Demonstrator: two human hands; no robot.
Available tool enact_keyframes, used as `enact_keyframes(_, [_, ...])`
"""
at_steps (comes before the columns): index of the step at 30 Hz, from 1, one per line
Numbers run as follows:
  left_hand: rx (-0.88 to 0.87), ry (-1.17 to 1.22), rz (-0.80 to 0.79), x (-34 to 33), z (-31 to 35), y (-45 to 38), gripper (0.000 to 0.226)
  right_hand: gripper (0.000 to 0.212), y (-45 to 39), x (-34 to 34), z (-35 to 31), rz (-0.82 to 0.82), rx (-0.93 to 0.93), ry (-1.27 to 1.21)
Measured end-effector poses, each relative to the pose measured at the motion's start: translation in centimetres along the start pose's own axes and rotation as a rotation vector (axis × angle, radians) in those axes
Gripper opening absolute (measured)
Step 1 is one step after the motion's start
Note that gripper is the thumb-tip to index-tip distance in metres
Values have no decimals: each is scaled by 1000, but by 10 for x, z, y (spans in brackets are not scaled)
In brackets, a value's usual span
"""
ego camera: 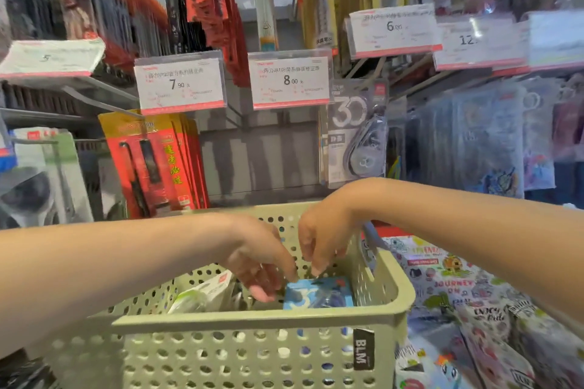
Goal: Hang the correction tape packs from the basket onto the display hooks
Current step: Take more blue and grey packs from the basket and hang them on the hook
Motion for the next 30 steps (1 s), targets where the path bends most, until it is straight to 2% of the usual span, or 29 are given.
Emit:
enact_keyframes(5, [131,35,-117,-20,-24,-20,13,38,-25,-21,6,-89,-103,57])
enact_keyframes(12, [119,125,-104,-22,-31,-29,20,36,-33,-39,12,-180,-141,145])
enact_keyframes(16, [86,246,-107,-22,-21,-23,22,23,-31,-40,8,-209,-86,96])
enact_keyframes(22, [22,463,-168,-26,-3,-13,24,17,-30,-18,19,-43,-169,106])
enact_keyframes(30, [-85,438,-70,8,12,11,27,25,-18,8,19,47,-168,-15])
Point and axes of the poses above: each hand's wrist, its own y-axis away from the middle knuckle, its own x-axis out of the back of the hand, z = x × y, the point moved 10 cm from there along -y, towards the middle knuckle, and after that the axes turned 12 degrees about y, right-handed, at the moved point
